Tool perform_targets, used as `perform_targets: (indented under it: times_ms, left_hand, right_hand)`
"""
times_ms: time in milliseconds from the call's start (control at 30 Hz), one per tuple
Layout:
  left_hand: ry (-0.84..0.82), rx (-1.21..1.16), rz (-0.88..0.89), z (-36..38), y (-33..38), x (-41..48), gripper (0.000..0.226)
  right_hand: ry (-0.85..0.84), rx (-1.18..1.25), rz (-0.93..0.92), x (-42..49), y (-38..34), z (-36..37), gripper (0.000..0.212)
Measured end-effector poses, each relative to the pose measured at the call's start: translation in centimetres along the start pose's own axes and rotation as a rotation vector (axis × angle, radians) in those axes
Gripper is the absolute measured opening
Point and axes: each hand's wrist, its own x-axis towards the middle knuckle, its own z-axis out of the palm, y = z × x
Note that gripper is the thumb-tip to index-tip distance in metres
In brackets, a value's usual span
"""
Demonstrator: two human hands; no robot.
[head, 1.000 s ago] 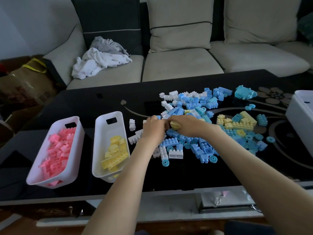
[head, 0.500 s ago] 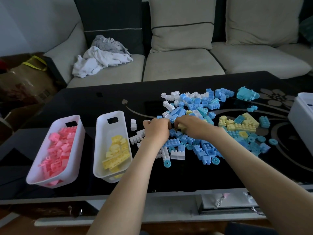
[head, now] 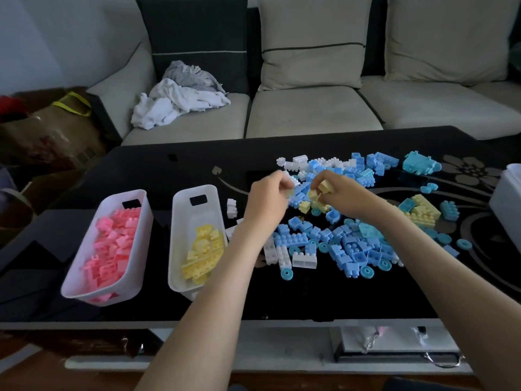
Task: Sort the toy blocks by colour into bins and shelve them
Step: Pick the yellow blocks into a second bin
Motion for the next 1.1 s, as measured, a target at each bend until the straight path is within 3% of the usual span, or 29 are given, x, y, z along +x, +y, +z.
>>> perform_targets:
  times_ms: [133, 267, 433, 700, 833, 967, 1100]
  left_hand:
    - [0.019, -0.048, -0.021, -5.5, -0.7, -0.2, 0.018]
    - [0.015, 0.073, -0.091, -10.5, -3.2, -1.7, 0.023]
    - [-0.003, 0.167, -0.251, -13.6, -6.4, -3.7, 0.025]
    - [-0.046, 0.193, -0.263, -13.5, -8.4, -5.1, 0.027]
    - [0.024, 0.199, -0.255, -13.0, -7.9, -4.6, 0.031]
    - [-0.027, 0.185, -0.205, -11.2, -6.8, -4.0, 0.034]
    - [-0.063, 0.219, -0.159, -9.6, -4.8, -3.7, 0.036]
  right_hand:
    - [-0.008, 0.104, -0.092, -0.8, -4.1, 0.0, 0.022]
    - [-0.167, 0.173, -0.227, -2.4, -9.3, 2.1, 0.024]
    - [-0.260, 0.073, -0.329, -2.8, -13.1, 8.0, 0.025]
    - [-0.373, 0.081, -0.338, -1.2, -14.6, 12.0, 0.065]
    - [-0.206, 0.019, -0.351, 0.3, -13.8, 11.4, 0.045]
    - [0.026, -0.004, -0.182, 2.9, -8.9, 8.4, 0.050]
    - [0.030, -0.248, 0.152, 3.5, -1.1, 5.6, 0.050]
